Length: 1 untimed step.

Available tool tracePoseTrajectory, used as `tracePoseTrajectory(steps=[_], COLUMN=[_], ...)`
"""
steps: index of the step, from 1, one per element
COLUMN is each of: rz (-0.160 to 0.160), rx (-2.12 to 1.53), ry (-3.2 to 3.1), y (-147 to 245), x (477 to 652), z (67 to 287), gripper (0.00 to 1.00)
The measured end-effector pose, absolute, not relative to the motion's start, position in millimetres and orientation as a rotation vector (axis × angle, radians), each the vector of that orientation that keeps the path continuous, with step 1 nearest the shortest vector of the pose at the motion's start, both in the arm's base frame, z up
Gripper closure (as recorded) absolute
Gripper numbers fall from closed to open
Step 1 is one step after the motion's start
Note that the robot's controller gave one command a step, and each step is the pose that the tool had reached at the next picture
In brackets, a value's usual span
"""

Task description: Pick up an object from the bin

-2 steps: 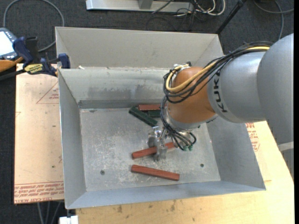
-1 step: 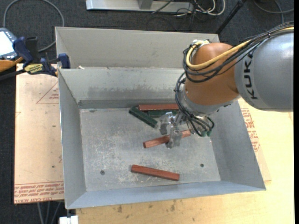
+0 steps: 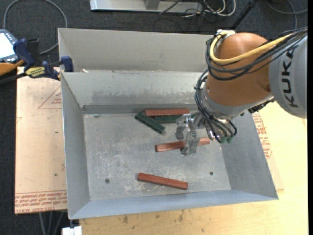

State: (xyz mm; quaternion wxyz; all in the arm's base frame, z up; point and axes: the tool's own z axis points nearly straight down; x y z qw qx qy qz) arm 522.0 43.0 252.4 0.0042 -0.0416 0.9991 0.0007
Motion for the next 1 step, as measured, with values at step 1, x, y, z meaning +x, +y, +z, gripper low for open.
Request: tracePoseTrajectory(steps=[1], rz=[0.004], rx=[-0.342], ry=[3.124], y=[100.8], x=[484.7], z=[249.3], gripper=[1.00])
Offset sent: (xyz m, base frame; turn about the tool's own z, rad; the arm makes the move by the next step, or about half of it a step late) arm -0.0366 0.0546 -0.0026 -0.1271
